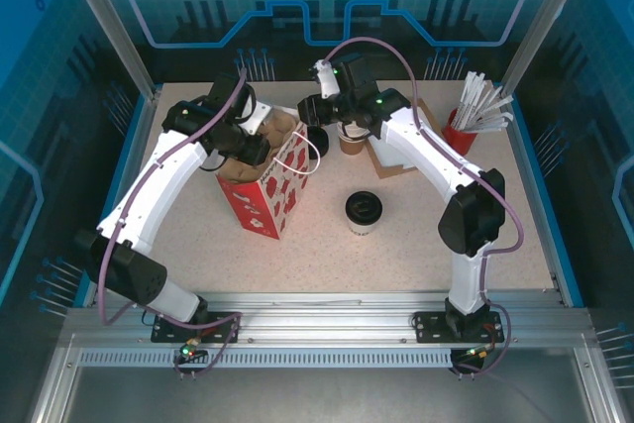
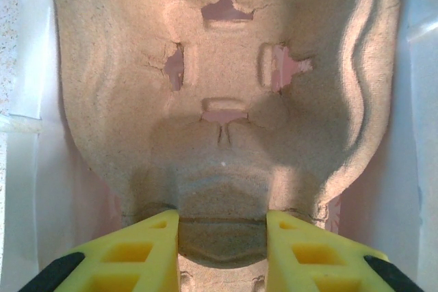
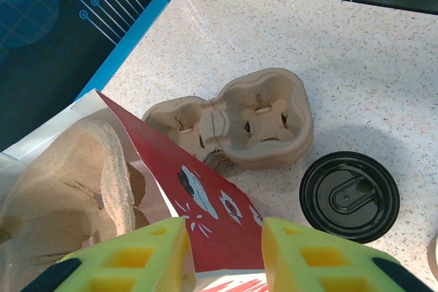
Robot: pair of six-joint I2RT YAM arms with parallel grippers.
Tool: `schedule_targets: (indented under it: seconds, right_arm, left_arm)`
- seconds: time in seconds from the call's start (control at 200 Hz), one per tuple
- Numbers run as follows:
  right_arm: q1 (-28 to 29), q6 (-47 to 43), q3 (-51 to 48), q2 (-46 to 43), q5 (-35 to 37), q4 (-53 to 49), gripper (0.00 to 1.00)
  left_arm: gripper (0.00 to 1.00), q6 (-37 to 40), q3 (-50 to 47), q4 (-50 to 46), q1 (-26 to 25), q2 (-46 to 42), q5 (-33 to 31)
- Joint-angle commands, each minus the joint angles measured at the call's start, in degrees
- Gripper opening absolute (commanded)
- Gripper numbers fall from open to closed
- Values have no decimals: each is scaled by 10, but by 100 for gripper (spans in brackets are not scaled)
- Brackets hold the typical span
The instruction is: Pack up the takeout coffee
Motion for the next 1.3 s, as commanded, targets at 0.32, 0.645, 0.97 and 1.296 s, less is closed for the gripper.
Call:
schedule_targets:
  seconds: [0.32, 0.645, 0.97, 1.296]
  right_arm:
    - [-8, 12, -1, -30, -63, 21, 52]
    - [-10, 6, -98, -138, -42, 48, 60]
    - [-19, -3, -233, -247, 0, 70, 62]
    - [-19, -2, -303, -298, 8, 71, 62]
  left_arm:
    - [32, -24, 6, -18, -3, 46, 17]
    - [33, -24, -17, 8, -11, 70, 17]
    - [34, -26, -34, 27, -21, 95, 11]
    - [34, -25, -64, 58, -22, 118, 14]
